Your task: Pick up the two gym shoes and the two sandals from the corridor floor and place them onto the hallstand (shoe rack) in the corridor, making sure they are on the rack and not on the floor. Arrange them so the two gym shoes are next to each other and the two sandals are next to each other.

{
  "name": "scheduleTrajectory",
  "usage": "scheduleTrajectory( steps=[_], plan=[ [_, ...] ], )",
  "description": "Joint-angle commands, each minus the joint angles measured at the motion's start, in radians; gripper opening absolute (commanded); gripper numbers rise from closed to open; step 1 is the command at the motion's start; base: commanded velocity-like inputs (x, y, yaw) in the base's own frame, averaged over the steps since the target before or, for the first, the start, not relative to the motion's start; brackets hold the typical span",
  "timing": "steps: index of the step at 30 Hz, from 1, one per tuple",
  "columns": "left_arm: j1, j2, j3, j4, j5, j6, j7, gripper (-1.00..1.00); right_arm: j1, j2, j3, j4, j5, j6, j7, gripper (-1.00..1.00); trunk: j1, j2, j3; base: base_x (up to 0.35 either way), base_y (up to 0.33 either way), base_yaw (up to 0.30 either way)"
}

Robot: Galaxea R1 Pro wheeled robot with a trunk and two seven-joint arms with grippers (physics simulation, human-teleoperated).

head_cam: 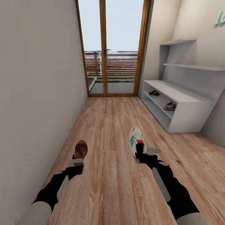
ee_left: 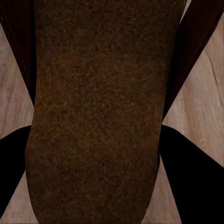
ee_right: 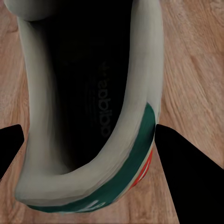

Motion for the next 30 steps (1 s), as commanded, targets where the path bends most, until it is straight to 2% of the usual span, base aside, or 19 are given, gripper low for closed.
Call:
scheduleTrajectory(
  steps=[1,30],
  plan=[
    [0.0,0.0,0.003,-0.001,0.01,0.007,-0.003,-1.0,-0.001,-0.001,0.003,-0.002,-0.012,0.003,-0.01,-1.0,0.0,0.0,-0.001,0.337,0.039,0.0],
    [0.0,0.0,0.003,-0.001,0.01,0.007,-0.003,-1.0,-0.001,-0.001,0.004,-0.002,-0.009,0.003,-0.01,-1.0,0.0,0.0,-0.001,0.342,0.002,0.0]
  ],
)
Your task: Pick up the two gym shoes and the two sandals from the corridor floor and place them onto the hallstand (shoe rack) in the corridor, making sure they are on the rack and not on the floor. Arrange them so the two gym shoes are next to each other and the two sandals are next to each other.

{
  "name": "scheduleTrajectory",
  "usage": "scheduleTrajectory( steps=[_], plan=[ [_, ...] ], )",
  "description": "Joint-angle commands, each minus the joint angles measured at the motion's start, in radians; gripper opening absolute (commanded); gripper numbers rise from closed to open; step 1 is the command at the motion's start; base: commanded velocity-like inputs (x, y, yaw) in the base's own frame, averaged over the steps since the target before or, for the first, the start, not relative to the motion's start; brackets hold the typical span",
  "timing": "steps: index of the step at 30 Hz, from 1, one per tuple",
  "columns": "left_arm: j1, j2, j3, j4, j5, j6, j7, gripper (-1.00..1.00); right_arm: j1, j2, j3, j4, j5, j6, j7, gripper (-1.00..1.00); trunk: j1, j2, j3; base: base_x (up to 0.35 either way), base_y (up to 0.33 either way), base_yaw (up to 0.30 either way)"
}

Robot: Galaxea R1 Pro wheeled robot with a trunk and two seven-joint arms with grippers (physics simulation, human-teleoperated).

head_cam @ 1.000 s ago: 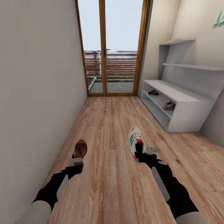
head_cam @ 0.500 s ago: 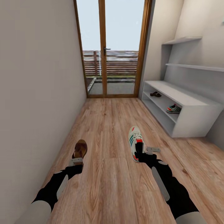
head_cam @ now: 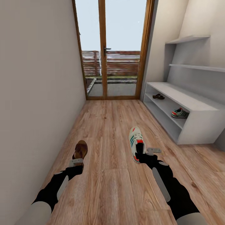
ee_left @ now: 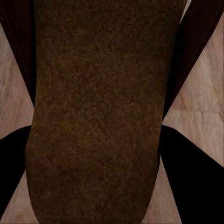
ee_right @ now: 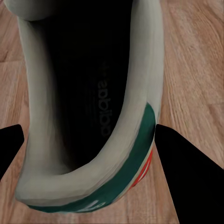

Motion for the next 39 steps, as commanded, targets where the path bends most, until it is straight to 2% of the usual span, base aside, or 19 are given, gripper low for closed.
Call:
scheduleTrajectory(
  steps=[1,39],
  plan=[
    [0.0,0.0,0.003,-0.002,0.01,0.008,-0.003,-1.0,-0.001,-0.001,0.003,-0.001,-0.01,0.003,-0.01,-1.0,0.0,0.0,-0.001,0.342,0.0,0.0],
    [0.0,-0.007,0.001,-0.002,0.01,0.007,-0.003,-1.0,-0.001,-0.001,0.003,-0.003,-0.019,0.005,-0.007,-1.0,0.0,0.0,-0.001,0.342,0.0,0.0]
  ],
)
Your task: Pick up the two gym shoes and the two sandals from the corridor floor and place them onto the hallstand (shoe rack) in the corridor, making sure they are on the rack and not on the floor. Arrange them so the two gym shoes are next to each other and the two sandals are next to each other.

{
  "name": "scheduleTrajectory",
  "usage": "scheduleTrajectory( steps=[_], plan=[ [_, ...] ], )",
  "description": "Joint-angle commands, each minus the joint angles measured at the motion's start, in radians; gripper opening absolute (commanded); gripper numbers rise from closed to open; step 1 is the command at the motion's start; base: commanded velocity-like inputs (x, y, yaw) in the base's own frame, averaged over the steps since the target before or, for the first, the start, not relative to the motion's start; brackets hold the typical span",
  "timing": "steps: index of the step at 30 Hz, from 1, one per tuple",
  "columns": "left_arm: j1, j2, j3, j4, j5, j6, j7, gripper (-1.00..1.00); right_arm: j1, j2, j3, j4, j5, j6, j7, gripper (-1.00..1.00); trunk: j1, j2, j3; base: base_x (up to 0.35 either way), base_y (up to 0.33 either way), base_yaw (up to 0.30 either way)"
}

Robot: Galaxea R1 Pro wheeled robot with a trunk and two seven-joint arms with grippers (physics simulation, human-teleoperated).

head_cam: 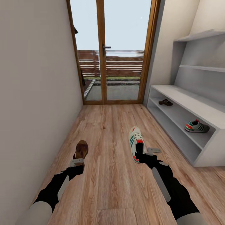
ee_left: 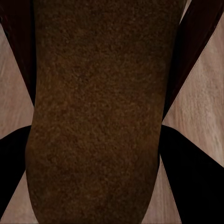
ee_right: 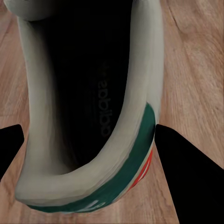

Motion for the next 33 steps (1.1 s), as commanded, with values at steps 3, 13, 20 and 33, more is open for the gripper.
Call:
scheduleTrajectory(
  steps=[3,13,20,33],
  plan=[
    [0.0,-0.001,0.003,-0.002,0.01,0.008,-0.003,-1.0,0.0,-0.001,0.003,-0.002,-0.01,0.003,-0.01,-1.0,0.0,0.0,-0.001,0.342,0.0,0.0],
    [0.0,-0.001,0.003,-0.002,0.01,0.008,-0.003,-1.0,-0.001,-0.001,0.004,-0.002,-0.003,0.003,-0.01,-1.0,0.0,0.0,-0.001,0.342,0.0,0.0],
    [0.0,-0.001,0.003,-0.002,0.01,0.009,-0.003,-1.0,-0.001,-0.001,0.005,-0.002,0.0,0.003,-0.01,-1.0,0.0,0.0,-0.001,0.342,0.0,0.0],
    [0.0,-0.001,0.003,-0.002,0.01,0.009,-0.003,-1.0,-0.001,-0.001,0.004,-0.003,0.0,0.003,-0.01,-1.0,0.0,0.0,-0.001,0.339,0.0,0.0]
  ],
)
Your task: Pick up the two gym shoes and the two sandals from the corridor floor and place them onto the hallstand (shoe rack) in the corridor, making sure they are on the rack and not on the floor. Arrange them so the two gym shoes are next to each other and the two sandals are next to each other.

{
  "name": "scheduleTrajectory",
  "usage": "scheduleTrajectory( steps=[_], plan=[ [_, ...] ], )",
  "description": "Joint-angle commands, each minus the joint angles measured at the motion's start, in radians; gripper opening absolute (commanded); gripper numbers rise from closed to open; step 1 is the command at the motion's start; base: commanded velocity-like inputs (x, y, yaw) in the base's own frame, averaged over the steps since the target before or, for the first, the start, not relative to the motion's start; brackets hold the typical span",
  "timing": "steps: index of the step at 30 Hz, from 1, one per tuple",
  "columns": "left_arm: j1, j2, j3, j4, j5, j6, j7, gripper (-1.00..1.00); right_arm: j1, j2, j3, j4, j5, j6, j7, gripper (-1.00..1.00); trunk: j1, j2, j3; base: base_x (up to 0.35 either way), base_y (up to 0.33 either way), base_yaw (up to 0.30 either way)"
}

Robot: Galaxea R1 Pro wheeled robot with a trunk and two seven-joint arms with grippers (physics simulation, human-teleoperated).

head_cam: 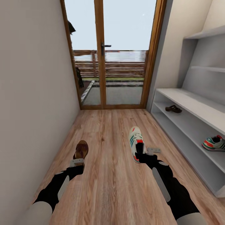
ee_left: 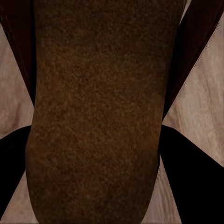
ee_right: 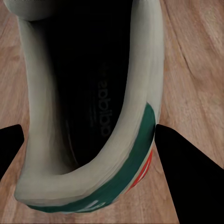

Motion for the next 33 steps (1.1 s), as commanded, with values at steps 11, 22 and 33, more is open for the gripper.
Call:
scheduleTrajectory(
  steps=[11,22,33],
  plan=[
    [0.0,0.0,0.003,-0.002,0.01,0.008,-0.003,-1.0,-0.001,-0.001,0.003,-0.004,-0.01,0.003,-0.01,-1.0,0.0,0.0,-0.001,0.343,0.0,0.0],
    [0.0,0.0,0.003,-0.002,0.01,0.008,-0.003,-1.0,-0.001,-0.001,0.002,-0.004,-0.01,0.003,-0.011,-1.0,0.0,0.0,-0.001,0.343,0.0,0.0],
    [0.0,0.0,0.003,-0.002,0.01,0.008,-0.003,-1.0,-0.001,-0.001,0.001,-0.002,-0.016,0.003,-0.011,-1.0,0.0,0.0,-0.001,0.343,0.0,0.0]
  ],
)
